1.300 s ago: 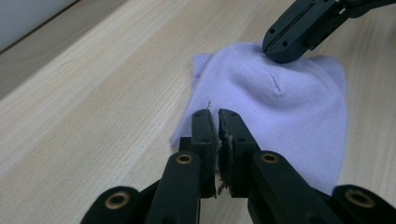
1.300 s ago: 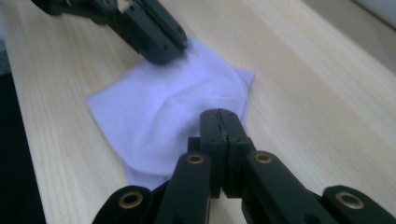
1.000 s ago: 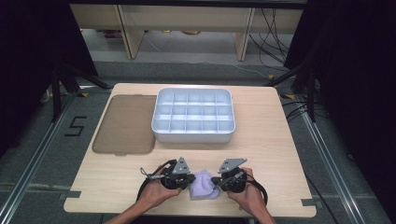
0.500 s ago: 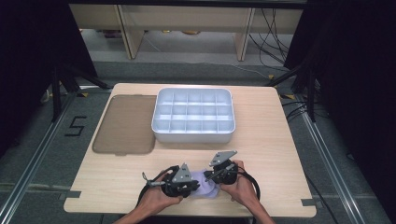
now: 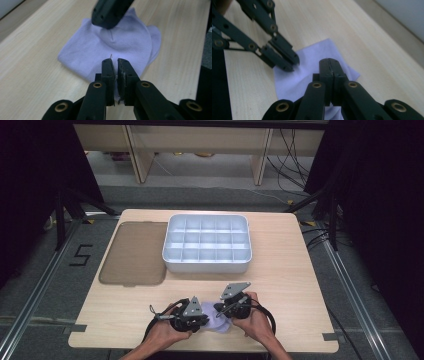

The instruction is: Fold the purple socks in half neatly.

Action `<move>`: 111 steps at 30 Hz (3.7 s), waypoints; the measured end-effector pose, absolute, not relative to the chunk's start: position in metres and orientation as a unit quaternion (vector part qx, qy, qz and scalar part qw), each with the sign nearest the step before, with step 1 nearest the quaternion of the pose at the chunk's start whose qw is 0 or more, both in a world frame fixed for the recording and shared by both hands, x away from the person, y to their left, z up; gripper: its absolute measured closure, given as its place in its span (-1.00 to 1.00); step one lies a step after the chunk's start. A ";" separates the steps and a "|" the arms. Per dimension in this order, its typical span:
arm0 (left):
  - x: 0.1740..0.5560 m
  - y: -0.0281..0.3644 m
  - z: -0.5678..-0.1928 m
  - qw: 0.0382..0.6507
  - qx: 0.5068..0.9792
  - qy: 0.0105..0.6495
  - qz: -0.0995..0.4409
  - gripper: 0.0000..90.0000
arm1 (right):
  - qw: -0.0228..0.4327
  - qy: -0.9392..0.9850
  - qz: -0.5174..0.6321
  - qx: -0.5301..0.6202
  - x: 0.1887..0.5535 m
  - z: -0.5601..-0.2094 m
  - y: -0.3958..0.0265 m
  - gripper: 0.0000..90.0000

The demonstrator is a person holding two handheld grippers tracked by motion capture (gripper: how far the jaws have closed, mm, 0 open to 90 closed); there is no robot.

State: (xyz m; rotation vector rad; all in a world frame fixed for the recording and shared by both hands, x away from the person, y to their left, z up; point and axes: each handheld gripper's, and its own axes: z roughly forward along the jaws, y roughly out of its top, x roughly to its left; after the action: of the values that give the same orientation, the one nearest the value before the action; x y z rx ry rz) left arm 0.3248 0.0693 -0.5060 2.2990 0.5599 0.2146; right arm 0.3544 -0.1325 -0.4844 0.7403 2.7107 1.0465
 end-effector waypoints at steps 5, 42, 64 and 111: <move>0.334 0.080 -0.504 0.366 0.894 0.238 0.105 0.82 | 0.065 0.912 0.329 0.237 0.356 -0.495 -0.130 1.00; 0.347 0.087 -0.506 0.401 0.859 0.315 0.040 0.88 | 0.066 0.903 0.336 0.259 0.348 -0.492 -0.132 1.00; 0.346 0.089 -0.500 0.395 0.864 0.307 0.060 0.88 | 0.036 0.916 0.344 0.203 0.334 -0.498 -0.103 1.00; 0.326 0.081 -0.475 0.378 0.883 0.234 0.149 0.88 | 0.058 0.899 0.346 0.262 0.360 -0.495 -0.137 1.00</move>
State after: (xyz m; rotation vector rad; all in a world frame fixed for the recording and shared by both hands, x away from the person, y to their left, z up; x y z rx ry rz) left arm 0.3265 0.0810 -0.4753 2.2577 0.5978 0.3816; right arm 0.3603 -0.1369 -0.4947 0.7939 2.7239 1.0494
